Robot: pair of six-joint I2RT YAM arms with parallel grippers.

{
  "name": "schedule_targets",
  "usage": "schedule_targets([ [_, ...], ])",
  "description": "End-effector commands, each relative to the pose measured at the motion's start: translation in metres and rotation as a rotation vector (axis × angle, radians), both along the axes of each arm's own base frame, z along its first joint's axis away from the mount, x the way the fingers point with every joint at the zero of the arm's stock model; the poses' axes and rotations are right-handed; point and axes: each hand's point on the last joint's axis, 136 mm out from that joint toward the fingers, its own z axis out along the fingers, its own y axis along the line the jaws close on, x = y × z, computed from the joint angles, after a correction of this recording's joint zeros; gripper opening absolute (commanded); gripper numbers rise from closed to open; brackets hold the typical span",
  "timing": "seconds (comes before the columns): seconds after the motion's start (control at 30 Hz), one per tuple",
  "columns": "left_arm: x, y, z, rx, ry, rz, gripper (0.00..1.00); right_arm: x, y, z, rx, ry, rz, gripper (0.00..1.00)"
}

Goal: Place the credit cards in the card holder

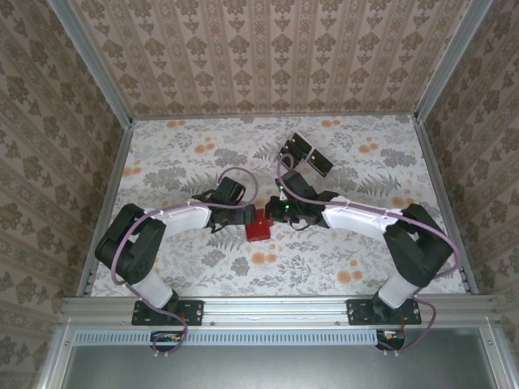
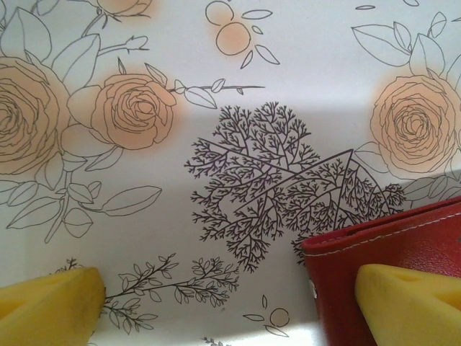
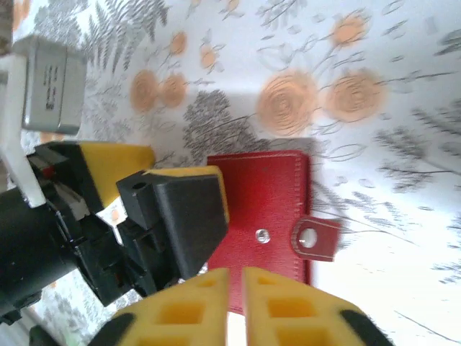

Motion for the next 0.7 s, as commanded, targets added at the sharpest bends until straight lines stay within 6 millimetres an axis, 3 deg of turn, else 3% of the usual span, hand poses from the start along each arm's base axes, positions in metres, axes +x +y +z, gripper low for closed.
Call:
schedule_targets([
  [0.0, -0.011, 0.008, -0.021, 0.054, 0.054, -0.014, 1.00, -0.004, -0.027, -0.016, -0.172, 0.028, -0.013, 0.27],
  [0.27, -0.011, 0.007, -0.022, 0.043, 0.055, -0.010, 1.00, 0.004, -0.008, -0.026, -0.237, 0.044, 0.066, 0.43],
  [0.43, -0.011, 0.007, -0.023, 0.036, 0.057, -0.005, 1.00, 0.007, 0.002, -0.033, -0.292, 0.041, 0.107, 0.44],
  [0.67, -0.012, 0.007, -0.025, 0.038, 0.062, -0.006, 1.00, 0.012, -0.003, -0.047, -0.392, 0.041, 0.112, 0.40],
])
